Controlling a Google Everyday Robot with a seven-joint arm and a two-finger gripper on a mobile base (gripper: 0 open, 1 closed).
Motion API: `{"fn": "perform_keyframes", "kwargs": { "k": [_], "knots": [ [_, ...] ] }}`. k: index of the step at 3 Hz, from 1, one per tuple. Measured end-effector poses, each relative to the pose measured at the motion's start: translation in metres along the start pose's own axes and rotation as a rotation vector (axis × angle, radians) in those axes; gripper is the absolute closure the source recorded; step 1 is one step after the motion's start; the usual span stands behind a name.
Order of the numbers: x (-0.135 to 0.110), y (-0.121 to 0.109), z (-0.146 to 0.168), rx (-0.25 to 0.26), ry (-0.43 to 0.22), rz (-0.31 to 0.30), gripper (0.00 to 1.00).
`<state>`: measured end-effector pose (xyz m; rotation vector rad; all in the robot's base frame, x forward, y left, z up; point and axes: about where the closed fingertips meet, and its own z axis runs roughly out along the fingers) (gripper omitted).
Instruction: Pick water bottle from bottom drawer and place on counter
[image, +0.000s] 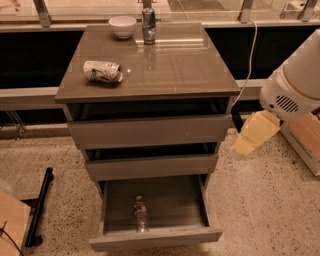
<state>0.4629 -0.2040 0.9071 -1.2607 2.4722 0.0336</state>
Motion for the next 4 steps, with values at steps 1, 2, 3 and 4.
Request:
{"fn": "perform_keyframes", "kwargs": {
  "k": [1, 2, 3, 4],
  "knots": [
    [0.004, 0.002, 0.031, -0.013, -0.001, 0.108, 0.0],
    [0.007, 0.006, 0.065, -0.028, 0.004, 0.186, 0.0],
    [0.005, 0.008, 0.098, -0.049, -0.009, 0.24, 0.0],
    [0.005, 0.008, 0.098, -0.049, -0.009, 0.24, 0.0]
  ]
}}
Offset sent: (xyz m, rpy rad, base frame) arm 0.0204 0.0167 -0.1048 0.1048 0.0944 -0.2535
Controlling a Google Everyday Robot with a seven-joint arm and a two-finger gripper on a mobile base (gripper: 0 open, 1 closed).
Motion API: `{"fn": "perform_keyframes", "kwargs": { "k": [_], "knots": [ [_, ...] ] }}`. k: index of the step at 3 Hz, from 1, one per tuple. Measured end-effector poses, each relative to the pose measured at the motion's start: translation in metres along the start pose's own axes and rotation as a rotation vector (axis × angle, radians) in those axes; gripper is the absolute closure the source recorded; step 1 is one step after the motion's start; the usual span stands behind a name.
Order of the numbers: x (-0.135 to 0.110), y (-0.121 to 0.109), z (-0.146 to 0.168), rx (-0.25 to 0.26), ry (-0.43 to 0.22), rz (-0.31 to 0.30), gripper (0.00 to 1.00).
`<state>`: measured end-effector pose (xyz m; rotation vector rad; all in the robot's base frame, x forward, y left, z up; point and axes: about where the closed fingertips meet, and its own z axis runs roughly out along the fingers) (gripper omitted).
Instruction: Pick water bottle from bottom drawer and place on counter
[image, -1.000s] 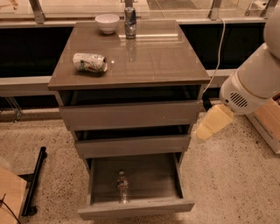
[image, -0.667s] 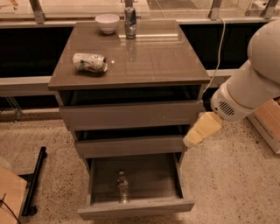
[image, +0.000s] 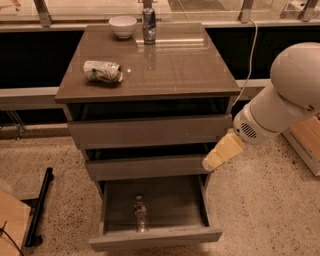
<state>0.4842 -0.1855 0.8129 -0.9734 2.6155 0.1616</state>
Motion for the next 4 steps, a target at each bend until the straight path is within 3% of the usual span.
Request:
{"fn": "perform_keyframes", "kwargs": {
  "k": [1, 4],
  "knots": [
    [0.001, 0.004, 0.018, 0.008, 0.038, 0.049, 0.0],
    [0.01, 0.006, 0.168, -0.036, 0.159, 0.335, 0.0]
  ]
}}
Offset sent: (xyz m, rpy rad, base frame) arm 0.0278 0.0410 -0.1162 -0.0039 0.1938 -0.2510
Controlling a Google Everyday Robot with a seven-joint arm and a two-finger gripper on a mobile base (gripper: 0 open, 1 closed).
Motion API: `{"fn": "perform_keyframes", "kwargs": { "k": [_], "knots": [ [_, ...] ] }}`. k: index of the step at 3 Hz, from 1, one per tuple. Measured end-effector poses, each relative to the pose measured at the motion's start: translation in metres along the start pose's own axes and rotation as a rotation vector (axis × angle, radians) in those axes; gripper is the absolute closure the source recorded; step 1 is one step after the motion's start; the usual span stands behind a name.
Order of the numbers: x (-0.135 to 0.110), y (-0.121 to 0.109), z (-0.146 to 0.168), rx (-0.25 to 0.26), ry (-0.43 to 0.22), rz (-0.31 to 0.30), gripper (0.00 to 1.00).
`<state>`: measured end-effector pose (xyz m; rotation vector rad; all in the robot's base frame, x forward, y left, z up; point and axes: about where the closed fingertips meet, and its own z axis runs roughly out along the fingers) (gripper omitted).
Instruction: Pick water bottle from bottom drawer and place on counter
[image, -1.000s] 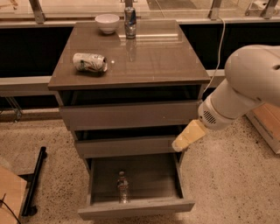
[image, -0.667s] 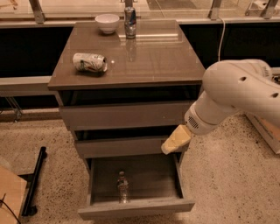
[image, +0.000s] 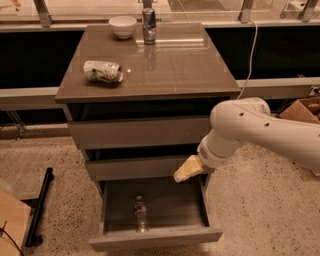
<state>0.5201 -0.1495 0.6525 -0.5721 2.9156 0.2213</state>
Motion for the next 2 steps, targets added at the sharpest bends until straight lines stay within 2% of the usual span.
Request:
{"fn": "perform_keyframes", "kwargs": {
  "k": [1, 2],
  "knots": [
    [-0.001, -0.007, 0.05, -0.012, 0.005, 0.081, 0.0],
    [-0.003, -0.015, 0.099, -0.029, -0.027, 0.156, 0.0]
  ]
}}
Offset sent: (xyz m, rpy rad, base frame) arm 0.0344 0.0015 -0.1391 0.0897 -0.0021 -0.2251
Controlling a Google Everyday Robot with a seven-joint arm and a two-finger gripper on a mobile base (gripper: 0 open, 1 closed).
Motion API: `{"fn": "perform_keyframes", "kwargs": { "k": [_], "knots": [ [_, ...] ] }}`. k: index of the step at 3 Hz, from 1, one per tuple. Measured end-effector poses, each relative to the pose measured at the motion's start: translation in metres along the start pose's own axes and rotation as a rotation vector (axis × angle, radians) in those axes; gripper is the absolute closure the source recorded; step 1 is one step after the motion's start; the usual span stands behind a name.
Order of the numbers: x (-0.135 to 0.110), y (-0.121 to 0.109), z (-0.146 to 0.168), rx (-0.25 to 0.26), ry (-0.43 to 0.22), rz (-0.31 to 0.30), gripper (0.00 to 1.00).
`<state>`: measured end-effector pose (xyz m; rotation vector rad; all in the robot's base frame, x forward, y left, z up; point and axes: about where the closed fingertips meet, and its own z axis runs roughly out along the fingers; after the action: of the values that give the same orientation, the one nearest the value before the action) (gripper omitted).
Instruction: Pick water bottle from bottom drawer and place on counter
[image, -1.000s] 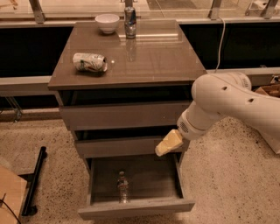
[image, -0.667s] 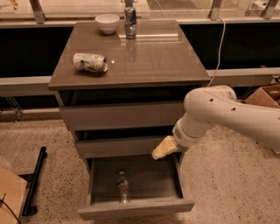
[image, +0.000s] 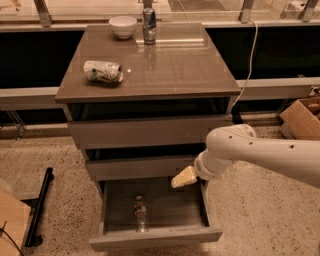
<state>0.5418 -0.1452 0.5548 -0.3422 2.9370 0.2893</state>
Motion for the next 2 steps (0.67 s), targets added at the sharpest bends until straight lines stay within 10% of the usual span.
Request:
{"fn": "perform_keyframes", "kwargs": {
  "k": [2],
  "knots": [
    [-0.004, -0.001, 0.03, 0.003, 0.035, 0.076, 0.0]
  ]
}}
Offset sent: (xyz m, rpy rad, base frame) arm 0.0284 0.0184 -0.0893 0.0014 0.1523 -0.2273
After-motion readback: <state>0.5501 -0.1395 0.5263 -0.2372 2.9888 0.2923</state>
